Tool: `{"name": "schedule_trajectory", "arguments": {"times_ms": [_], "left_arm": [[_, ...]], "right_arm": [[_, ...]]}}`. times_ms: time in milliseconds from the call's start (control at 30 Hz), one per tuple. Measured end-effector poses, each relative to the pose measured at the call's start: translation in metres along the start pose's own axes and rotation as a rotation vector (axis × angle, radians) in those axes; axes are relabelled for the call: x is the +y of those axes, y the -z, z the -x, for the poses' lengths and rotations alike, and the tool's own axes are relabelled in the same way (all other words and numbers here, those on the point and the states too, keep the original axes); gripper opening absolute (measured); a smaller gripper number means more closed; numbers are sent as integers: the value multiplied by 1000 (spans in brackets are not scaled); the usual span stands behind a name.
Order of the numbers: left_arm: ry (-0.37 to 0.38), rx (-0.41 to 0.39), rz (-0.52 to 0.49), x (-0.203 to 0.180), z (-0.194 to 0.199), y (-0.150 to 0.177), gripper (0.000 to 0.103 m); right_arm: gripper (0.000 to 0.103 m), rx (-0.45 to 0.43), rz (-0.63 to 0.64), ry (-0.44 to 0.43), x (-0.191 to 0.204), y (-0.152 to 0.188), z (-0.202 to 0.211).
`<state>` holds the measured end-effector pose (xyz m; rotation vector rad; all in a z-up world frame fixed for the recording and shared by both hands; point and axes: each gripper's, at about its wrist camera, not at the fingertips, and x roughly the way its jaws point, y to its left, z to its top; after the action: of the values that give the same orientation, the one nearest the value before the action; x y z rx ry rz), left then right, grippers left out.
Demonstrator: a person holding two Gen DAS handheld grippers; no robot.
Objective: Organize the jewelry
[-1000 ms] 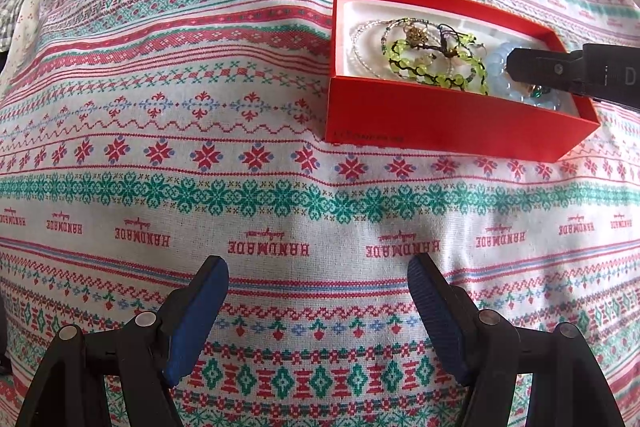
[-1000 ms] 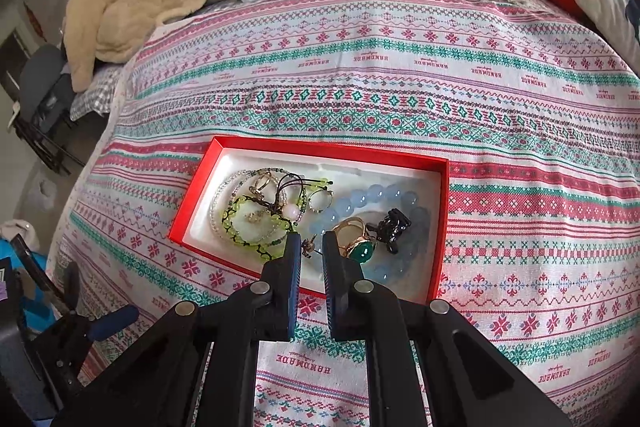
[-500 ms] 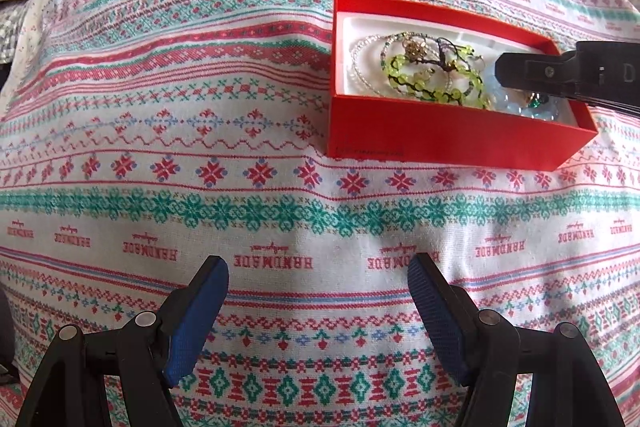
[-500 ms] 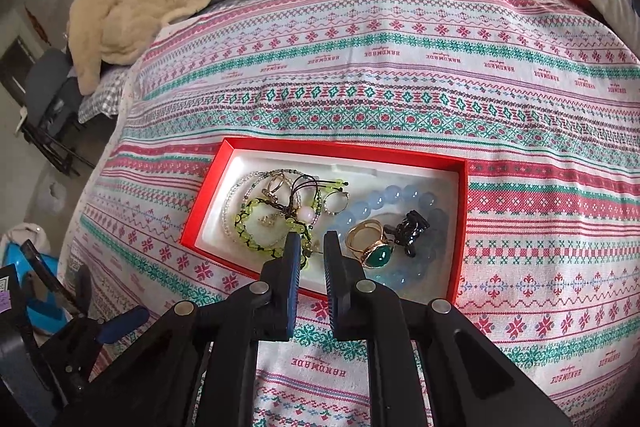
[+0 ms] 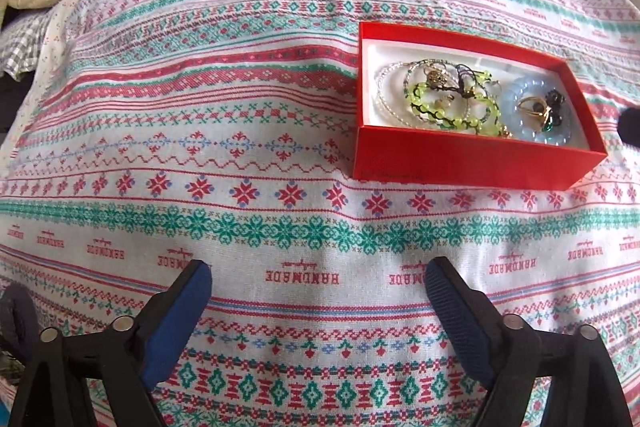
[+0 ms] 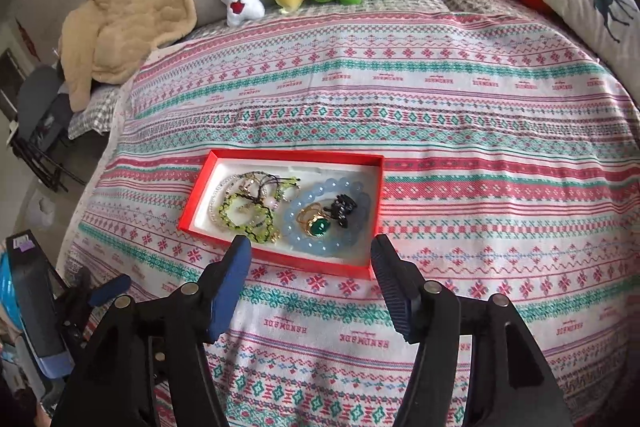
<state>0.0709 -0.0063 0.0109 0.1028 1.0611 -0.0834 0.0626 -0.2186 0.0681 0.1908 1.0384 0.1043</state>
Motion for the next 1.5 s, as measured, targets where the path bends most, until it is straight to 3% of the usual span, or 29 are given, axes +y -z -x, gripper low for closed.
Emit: {"name": "schedule_trajectory", "arguments": {"times_ms": [133,233,300,400,667,1500], "left_arm": [[-16,17,22,5,3,5,102],[-4,31,17,5,6,9,102],[-5,25,19,5,9,12,102],[-15,18,9,2,12,15,102],[4,15,21,1,15,15,102],[17,2,15,-5,16,15,102]], "right_arm": [[78,65,-26,69,-1,21,1],[82,111,-32,134,-1,35,2],[94,128,-19,190,0,43,2],[100,140,6,232,2,53,3],[100,181,67,252,3,63,-6],[100,199,61,236,2,64,-11]]}}
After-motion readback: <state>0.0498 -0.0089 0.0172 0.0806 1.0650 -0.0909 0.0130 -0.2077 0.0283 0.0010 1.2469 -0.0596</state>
